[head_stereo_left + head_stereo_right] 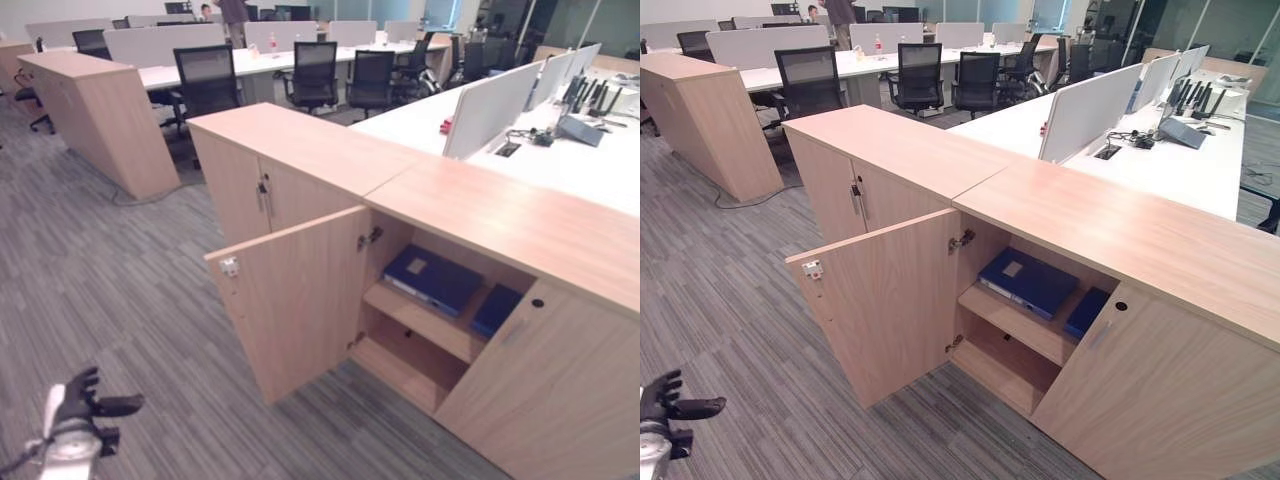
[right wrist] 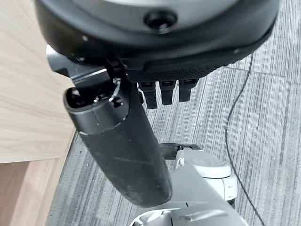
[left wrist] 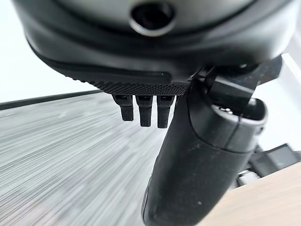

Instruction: Put the empty folder in the office cabinet

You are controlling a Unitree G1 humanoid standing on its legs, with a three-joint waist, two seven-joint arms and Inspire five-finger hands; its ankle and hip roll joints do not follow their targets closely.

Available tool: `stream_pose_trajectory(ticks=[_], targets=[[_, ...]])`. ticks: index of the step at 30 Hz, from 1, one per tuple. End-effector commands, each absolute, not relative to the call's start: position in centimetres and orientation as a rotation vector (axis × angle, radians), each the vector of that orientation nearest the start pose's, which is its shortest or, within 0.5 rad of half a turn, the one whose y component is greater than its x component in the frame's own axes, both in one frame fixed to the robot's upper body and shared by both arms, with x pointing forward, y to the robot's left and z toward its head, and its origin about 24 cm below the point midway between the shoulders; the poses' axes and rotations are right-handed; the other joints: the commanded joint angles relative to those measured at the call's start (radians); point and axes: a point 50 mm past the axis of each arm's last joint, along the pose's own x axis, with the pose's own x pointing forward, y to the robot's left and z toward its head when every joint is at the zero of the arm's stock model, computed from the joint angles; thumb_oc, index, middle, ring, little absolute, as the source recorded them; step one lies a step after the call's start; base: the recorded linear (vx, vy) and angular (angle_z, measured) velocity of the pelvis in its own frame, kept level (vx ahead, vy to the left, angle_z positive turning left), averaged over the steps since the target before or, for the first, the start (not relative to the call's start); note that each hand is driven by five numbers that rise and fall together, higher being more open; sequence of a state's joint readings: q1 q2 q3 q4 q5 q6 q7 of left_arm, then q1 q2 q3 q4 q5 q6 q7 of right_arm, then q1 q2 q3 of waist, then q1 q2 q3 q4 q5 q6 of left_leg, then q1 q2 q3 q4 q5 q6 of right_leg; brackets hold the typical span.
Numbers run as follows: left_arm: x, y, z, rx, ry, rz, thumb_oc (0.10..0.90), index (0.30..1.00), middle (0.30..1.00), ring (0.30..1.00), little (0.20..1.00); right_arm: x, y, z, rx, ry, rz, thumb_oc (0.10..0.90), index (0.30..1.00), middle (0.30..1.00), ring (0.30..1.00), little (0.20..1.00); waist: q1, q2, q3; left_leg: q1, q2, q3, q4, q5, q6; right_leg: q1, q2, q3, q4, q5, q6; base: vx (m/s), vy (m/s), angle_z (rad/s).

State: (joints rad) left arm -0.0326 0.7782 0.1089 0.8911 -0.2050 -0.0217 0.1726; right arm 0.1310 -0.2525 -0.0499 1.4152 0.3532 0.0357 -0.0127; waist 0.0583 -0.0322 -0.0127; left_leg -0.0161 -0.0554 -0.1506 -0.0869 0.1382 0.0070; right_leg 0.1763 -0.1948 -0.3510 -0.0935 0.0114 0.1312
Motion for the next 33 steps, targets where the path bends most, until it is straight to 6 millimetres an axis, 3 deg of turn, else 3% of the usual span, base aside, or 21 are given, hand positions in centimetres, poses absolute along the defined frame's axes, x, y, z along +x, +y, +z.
stream_pose_trajectory(ticks=[1, 6, 11, 16, 22, 26, 33], targets=[[22.0, 41.8, 4.4, 0.602, 0.398, 0.670, 0.800, 0.900, 0.900, 0.900, 0.900, 0.8, -27.1, -16.3, 0.053, 1.443, -0.487, 0.800, 0.900, 0.900, 0.900, 0.900, -0.011, 0.055, -0.005, 0.052, -0.007, 0.030, 0.000, -0.170, -0.042, -0.016, -0.021, -0.058, 0.009, -0.019, 0.042, 0.02, -0.002, -0.04], [24.1, 41.9, 6.9, 0.602, 0.333, 0.644, 0.800, 0.900, 0.900, 0.900, 0.900, 1.3, -27.4, -16.2, 0.049, 1.431, -0.473, 0.800, 0.900, 0.900, 0.900, 0.900, -0.029, 0.054, -0.008, 0.072, 0.000, 0.062, 0.000, -0.183, -0.037, -0.018, -0.021, -0.029, 0.008, -0.015, 0.045, 0.02, 0.006, -0.17], [26.3, 40.8, 8.7, 0.492, 0.233, 0.572, 0.800, 0.900, 0.900, 0.900, 0.900, 0.9, -28.3, -15.9, 0.031, 1.452, -0.487, 0.800, 0.900, 0.900, 0.900, 0.900, -0.042, 0.059, -0.009, 0.088, 0.003, 0.086, 0.000, -0.193, -0.032, -0.020, -0.022, -0.004, 0.008, -0.012, 0.047, 0.02, 0.018, -0.21], [28.2, 39.6, 10.0, 0.496, 0.186, 0.514, 0.800, 0.900, 0.900, 0.900, 0.900, 0.4, -29.0, -15.6, 0.035, 1.471, -0.516, 0.800, 0.900, 0.900, 0.900, 0.900, -0.056, 0.061, -0.007, 0.102, 0.004, 0.106, 0.000, -0.200, -0.028, -0.021, -0.023, 0.016, 0.006, -0.009, 0.051, 0.01, 0.016, -0.16], [29.5, 38.5, 10.1, 0.495, 0.184, 0.469, 0.800, 0.900, 0.900, 0.900, 0.900, 0.8, -29.2, -15.5, 0.038, 1.458, -0.516, 0.800, 0.900, 0.900, 0.900, 0.900, -0.067, 0.056, -0.007, 0.110, 0.007, 0.126, 0.000, -0.206, -0.026, -0.026, -0.023, 0.037, 0.006, -0.005, 0.053, 0.00, 0.008, -0.15], [30.2, 38.5, 8.9, 0.448, 0.269, 0.479, 0.800, 0.900, 0.900, 0.900, 0.900, 1.2, -29.1, -15.6, 0.035, 1.450, -0.497, 0.800, 0.900, 0.900, 0.900, 0.900, -0.089, 0.053, -0.009, 0.119, 0.009, 0.148, 0.000, -0.211, -0.026, -0.031, -0.023, 0.056, 0.006, 0.000, 0.056, 0.00, 0.012, -0.12], [31.2, 38.6, 9.6, 0.391, 0.288, 0.502, 0.800, 0.900, 0.900, 0.900, 0.900, 1.6, -29.1, -15.5, 0.030, 1.438, -0.480, 0.800, 0.900, 0.900, 0.900, 0.900, -0.109, 0.050, -0.008, 0.123, 0.015, 0.175, 0.000, -0.214, -0.026, -0.049, -0.020, 0.083, 0.006, 0.011, 0.059, 0.00, 0.007, -0.12]])
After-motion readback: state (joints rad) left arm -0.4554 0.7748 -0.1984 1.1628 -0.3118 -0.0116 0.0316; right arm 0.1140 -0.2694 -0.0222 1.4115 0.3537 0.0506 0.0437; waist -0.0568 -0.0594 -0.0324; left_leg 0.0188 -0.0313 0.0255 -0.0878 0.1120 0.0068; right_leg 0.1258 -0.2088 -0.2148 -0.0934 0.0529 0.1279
